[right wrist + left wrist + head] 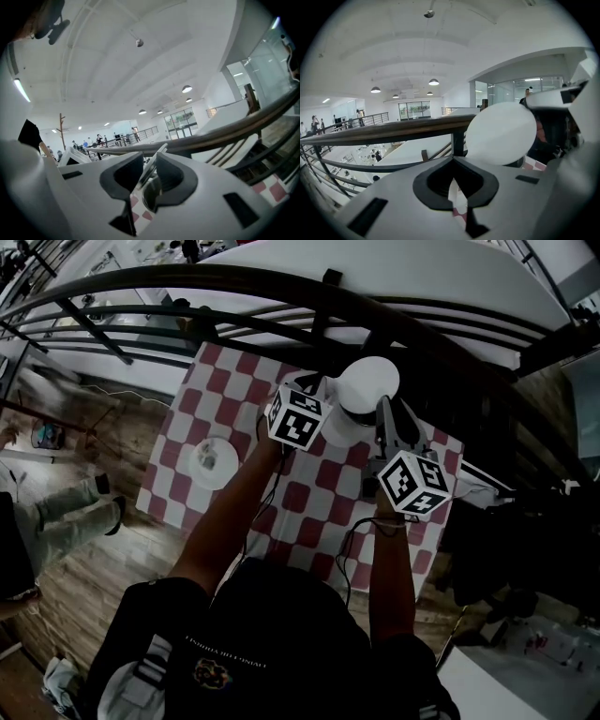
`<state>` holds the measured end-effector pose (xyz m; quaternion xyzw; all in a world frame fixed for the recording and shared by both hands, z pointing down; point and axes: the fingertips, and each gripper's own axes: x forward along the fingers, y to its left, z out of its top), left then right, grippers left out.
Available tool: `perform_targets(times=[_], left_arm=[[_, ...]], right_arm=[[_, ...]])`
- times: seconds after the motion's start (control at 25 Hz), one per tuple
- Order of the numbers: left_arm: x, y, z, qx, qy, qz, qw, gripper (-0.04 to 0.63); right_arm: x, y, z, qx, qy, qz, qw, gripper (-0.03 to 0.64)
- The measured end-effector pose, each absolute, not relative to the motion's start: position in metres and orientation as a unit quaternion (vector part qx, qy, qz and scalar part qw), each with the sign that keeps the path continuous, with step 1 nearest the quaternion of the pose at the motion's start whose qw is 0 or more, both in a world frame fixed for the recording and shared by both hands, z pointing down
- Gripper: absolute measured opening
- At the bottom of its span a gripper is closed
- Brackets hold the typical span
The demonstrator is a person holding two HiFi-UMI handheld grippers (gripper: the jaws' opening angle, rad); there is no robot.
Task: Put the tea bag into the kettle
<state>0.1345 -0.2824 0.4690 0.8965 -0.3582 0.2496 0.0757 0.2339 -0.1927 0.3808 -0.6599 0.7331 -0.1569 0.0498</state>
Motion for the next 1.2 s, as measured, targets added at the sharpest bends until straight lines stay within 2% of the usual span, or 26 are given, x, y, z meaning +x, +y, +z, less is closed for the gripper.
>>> perform_targets(times=[0.2,0.56,1.2], left_arm=[[0.130,-0.284,0.471,0.894,-0.368,0.245,0.070,-0.002],[0.132,-0.284,0.469,0.895,-0.367,0.238,0.082,-0.002],[0.133,-0.282,0.470,0.896,-0.366,0.243,0.068,-0.002]], right_arm=[[0.184,-0.208,0.361,-0.616,0.781,-0.102,0.018,0.084],[0.202,-0.188,0.372,-0.637,0.759,-0.121,0.057,0.084],[0.199,-0.188,0.404,-0.631,0.759,-0.157,0.013,0.084]])
